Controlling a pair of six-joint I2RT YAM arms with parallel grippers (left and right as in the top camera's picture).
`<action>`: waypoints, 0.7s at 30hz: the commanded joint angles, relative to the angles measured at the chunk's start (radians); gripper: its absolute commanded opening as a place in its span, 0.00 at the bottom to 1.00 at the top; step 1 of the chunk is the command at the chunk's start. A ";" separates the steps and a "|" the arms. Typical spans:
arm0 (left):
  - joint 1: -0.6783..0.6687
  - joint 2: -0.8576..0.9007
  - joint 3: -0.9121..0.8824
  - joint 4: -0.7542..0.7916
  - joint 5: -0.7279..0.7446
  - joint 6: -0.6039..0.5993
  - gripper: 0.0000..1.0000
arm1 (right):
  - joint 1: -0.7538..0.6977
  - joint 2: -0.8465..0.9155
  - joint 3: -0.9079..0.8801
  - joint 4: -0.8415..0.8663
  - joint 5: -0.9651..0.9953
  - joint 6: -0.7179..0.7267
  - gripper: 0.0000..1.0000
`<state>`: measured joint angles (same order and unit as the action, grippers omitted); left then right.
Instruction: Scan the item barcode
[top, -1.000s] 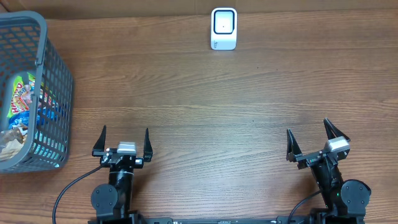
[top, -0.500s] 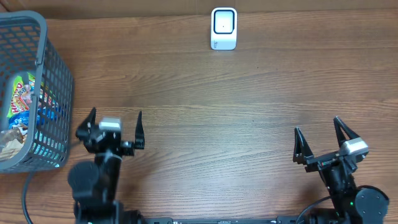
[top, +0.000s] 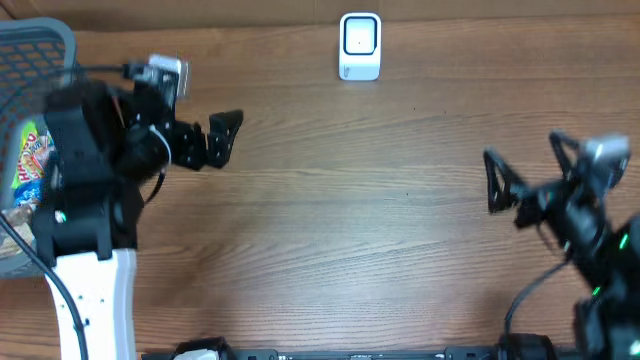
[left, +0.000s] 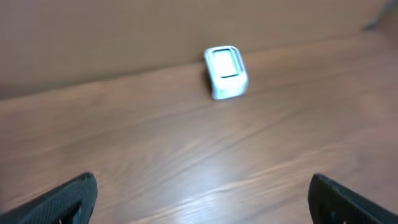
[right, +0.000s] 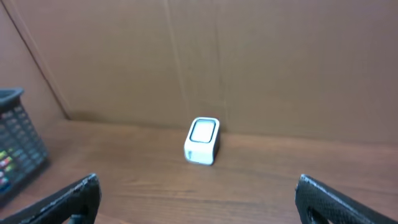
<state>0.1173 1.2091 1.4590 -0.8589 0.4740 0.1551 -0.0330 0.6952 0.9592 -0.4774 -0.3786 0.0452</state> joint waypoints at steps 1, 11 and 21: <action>-0.006 0.053 0.072 -0.085 0.159 -0.022 1.00 | -0.001 0.178 0.225 -0.079 -0.051 0.000 1.00; -0.005 0.067 0.073 -0.101 0.131 -0.072 1.00 | -0.001 0.626 0.527 -0.093 -0.407 0.095 1.00; -0.005 0.178 0.368 -0.222 -0.491 -0.363 1.00 | 0.035 0.849 0.527 -0.069 -0.487 0.167 0.87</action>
<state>0.1173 1.3373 1.6733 -1.0428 0.2440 -0.1162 -0.0250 1.5242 1.4673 -0.5518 -0.8585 0.1680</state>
